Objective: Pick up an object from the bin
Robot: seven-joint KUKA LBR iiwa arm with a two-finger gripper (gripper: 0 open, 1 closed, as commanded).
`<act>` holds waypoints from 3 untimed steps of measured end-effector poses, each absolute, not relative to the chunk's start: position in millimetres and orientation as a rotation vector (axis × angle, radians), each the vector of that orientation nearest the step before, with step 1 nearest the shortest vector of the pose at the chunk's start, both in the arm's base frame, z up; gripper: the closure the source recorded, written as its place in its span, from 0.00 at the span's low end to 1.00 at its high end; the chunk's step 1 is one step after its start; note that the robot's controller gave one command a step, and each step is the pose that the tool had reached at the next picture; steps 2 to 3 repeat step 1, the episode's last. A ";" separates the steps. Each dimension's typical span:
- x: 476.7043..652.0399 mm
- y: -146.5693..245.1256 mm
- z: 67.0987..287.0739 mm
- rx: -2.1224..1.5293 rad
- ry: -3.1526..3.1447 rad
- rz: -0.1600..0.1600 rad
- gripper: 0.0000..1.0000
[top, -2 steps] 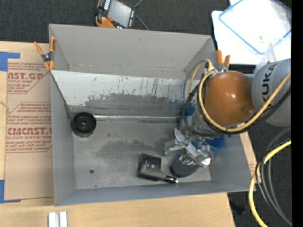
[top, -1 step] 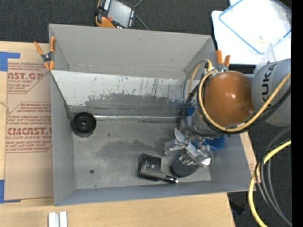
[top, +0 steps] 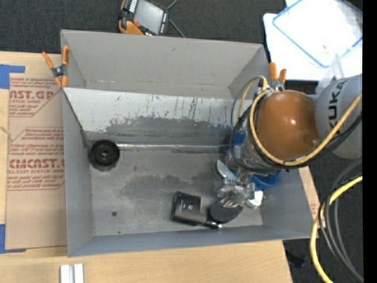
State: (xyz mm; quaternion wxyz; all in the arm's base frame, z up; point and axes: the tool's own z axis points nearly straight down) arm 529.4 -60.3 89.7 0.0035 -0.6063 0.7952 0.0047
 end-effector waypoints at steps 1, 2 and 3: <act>529.6 -59.7 89.7 -1.898 2.493 0.017 0.00; 529.6 -59.7 89.7 -1.898 2.493 0.017 0.00; 529.6 -59.7 89.7 -1.898 2.493 0.017 0.00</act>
Offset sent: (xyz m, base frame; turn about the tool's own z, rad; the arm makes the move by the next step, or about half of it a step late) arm 0.0000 0.0000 0.0000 0.0000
